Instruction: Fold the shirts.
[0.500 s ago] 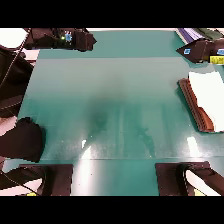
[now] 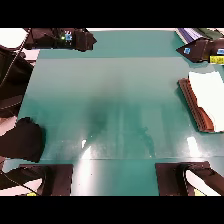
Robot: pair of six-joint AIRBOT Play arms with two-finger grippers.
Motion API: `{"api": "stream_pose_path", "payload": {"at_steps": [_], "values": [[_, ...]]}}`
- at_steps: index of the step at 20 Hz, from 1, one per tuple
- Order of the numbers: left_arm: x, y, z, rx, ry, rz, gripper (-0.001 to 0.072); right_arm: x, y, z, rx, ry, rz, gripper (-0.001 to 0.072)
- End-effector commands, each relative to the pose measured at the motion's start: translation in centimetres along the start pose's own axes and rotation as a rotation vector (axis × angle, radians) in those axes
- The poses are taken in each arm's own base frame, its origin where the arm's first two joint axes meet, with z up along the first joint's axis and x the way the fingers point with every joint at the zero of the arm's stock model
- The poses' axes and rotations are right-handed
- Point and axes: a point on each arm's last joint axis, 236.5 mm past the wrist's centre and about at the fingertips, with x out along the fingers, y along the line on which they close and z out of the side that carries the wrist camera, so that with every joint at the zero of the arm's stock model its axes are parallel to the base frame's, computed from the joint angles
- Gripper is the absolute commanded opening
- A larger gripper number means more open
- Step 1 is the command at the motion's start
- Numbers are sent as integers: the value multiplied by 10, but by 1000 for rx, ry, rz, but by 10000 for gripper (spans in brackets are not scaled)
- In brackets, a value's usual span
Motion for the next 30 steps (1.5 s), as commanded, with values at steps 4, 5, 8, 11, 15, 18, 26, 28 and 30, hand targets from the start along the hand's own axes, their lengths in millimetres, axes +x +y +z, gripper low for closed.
{"api": "stream_pose_path", "payload": {"at_steps": [4, 5, 8, 11, 15, 18, 26, 28, 30], "values": [[-5, 9, 30, 12, -122, 33, 30, 0, 1, 0, 0, 1, 2, 22], [-15, 18, 31, 21, -114, 60, 30, 0, 1, 0, 0, 0, 2, 23], [-70, 71, 11, 21, -2, 210, 30, 0, 1, -1, -1, 4, 3, 23], [-141, 137, -46, -30, 143, 445, 30, 0, 1, -1, -1, 5, 2, 23], [-228, 209, -192, -209, 486, 788, 35, 0, 1, -1, -1, 5, 2, 23], [-251, 237, -294, -379, 704, 901, 696, 0, 1, -1, -1, 5, 2, 23], [-238, 244, -411, -518, 827, 906, 368, 0, 0, 1, -1, -2, 0, 22], [-239, 246, -404, -515, 812, 911, 160, 0, 0, 2, 0, -8, 0, 23], [-241, 244, -405, -521, 825, 909, 161, 0, 0, 2, -1, -8, 0, 23]]}}
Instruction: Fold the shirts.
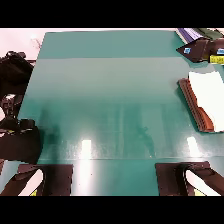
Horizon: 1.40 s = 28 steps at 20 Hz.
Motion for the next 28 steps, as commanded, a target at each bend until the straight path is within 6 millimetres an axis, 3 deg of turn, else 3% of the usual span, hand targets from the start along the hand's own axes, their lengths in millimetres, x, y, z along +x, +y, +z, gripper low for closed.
{"api": "stream_pose_path", "payload": {"at_steps": [1, 2, 4, 6, 8, 10, 12, 14, 15, 16, 18, 21, 27, 28], "values": [[3, 2, -8, -12, 31, 6, 161, 0, 0, 1, -1, -5, 0, 23], [3, 2, -7, -12, 26, 6, 159, 0, 0, 1, -1, -6, 0, 23], [-4, 2, 3, -18, -6, 0, 29, 0, 0, 2, -1, -7, 0, 23], [-39, -8, 35, -50, -111, -64, 29, 0, 2, 5, 3, -21, 5, 23], [-116, -17, 83, -90, -332, -161, 28, -8, 5, 17, -7, -80, -2, 23], [-218, -29, 115, -63, -591, -237, 26, -24, 12, 37, -27, -177, -12, 23], [-307, -54, 122, 21, -775, -330, 25, -40, 18, 54, -13, -267, -17, 22], [-376, -84, 116, 101, -922, -449, 24, -51, 23, 62, -13, -316, -18, 22], [-400, -101, 114, 148, -972, -509, 24, -53, 24, 66, -11, -330, -18, 22], [-412, -117, 112, 180, -986, -559, 24, -53, 24, 68, -10, -329, -17, 22], [-410, -158, 109, 273, -945, -629, 24, -55, 32, 75, -33, -305, -2, 22], [-371, -243, 99, 453, -779, -688, 24, -54, 42, 89, -72, -264, 19, 22], [-274, -450, 17, 818, -501, -804, 36, -48, 50, 111, -130, -214, 44, 22], [-263, -473, 3, 850, -473, -837, 320, -46, 50, 109, -133, -192, 48, 22]]}}
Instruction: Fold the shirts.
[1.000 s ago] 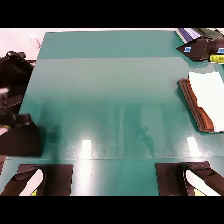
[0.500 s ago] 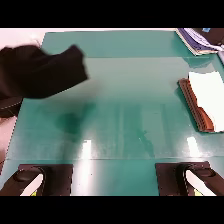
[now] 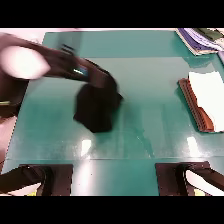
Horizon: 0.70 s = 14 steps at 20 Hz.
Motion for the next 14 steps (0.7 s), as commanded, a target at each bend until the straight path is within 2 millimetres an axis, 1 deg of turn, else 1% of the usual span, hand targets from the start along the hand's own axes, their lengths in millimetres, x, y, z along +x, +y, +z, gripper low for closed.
{"api": "stream_pose_path", "payload": {"at_steps": [1, 2, 3, 4, 5, 6, 7, 8, 9, 10, 11, 12, 13, 14], "values": [[87, -74, -28, 37, 82, -169, 632, 6, 3, -3, -21, 75, 24, 22], [95, -71, -29, 19, 86, -171, 640, 7, 3, -6, -24, 95, 27, 22], [97, -58, -27, 3, 86, -152, 640, 8, 3, -9, -26, 108, 30, 22], [94, -34, -21, -28, 77, -121, 640, 8, 3, -10, -27, 116, 28, 22], [88, -5, -15, -68, 70, -80, 640, 7, 2, -11, -29, 118, 24, 22], [78, 34, -13, -128, 74, -26, 640, 7, 2, -11, -29, 118, 25, 22], [68, 76, -17, -189, 93, 31, 640, 7, 2, -11, -29, 120, 25, 22], [60, 112, -28, -247, 128, 80, 640, 7, 2, -12, -29, 125, 26, 22], [55, 145, -45, -305, 171, 124, 640, 7, 2, -13, -29, 127, 26, 22], [51, 174, -66, -365, 214, 163, 640, 7, 3, -13, -29, 126, 26, 22], [52, 196, -89, -433, 249, 183, 640, 7, 3, -13, -29, 125, 26, 22], [57, 210, -109, -500, 269, 184, 640, 7, 3, -13, -29, 126, 27, 22], [64, 216, -132, -556, 297, 168, 640, 7, 3, -13, -29, 126, 27, 22], [74, 216, -154, -586, 331, 153, 640, 7, 3, -13, -29, 127, 27, 22]]}}
